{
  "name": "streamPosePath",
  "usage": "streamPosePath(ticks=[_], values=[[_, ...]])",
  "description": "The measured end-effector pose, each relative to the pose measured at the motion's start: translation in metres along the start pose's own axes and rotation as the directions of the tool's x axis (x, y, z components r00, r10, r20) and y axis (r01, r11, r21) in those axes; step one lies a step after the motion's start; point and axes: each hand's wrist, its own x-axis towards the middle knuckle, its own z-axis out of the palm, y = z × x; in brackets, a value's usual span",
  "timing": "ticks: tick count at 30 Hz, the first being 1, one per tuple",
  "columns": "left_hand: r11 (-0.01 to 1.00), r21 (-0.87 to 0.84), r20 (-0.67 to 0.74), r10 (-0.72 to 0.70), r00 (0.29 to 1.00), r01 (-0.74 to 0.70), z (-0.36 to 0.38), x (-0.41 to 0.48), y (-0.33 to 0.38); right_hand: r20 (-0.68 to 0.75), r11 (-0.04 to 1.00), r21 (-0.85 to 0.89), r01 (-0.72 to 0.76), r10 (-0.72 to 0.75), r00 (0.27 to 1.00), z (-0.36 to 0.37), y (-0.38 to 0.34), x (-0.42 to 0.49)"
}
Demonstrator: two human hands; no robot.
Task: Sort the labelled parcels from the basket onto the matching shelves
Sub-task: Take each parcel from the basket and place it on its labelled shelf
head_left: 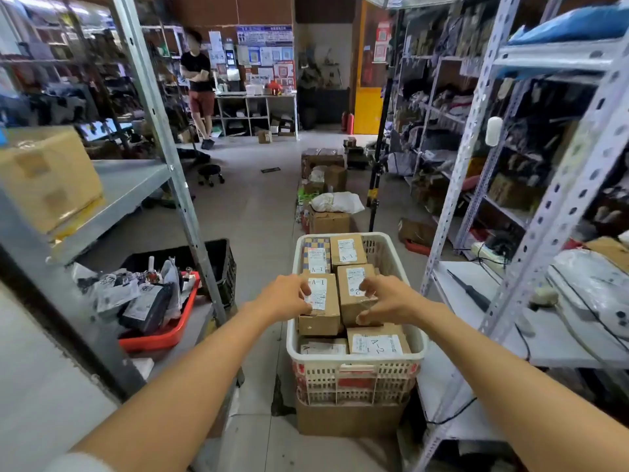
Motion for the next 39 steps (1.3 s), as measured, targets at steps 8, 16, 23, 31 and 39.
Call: streamPosePath(ticks=[8,16,23,31,39], values=[[0.996,-0.015,0.031,-0.089,0.996,0.089,-0.007,0.099,-0.029,0.016,0.998,0.050,0.043,-0.043,0.999,-0.003,0.035,0.119],[0.983,-0.052,0.113,-0.170,0.979,0.177,0.003,0.212,-0.045,0.146,0.996,0.087,0.009,-0.022,0.989,-0.009,0.089,0.223],[0.988,-0.056,0.226,-0.126,0.966,0.142,0.038,0.279,-0.054,0.233,0.993,0.037,-0.110,0.098,0.967,-0.010,0.137,0.270],[0.992,-0.052,0.321,-0.090,0.943,0.113,0.065,0.346,-0.075,0.217,0.951,0.025,-0.309,0.297,0.930,-0.008,0.187,0.284],[0.951,-0.207,0.398,-0.133,0.908,0.230,0.143,0.370,-0.076,0.241,0.860,0.201,-0.469,0.420,0.875,0.057,0.229,0.328]])
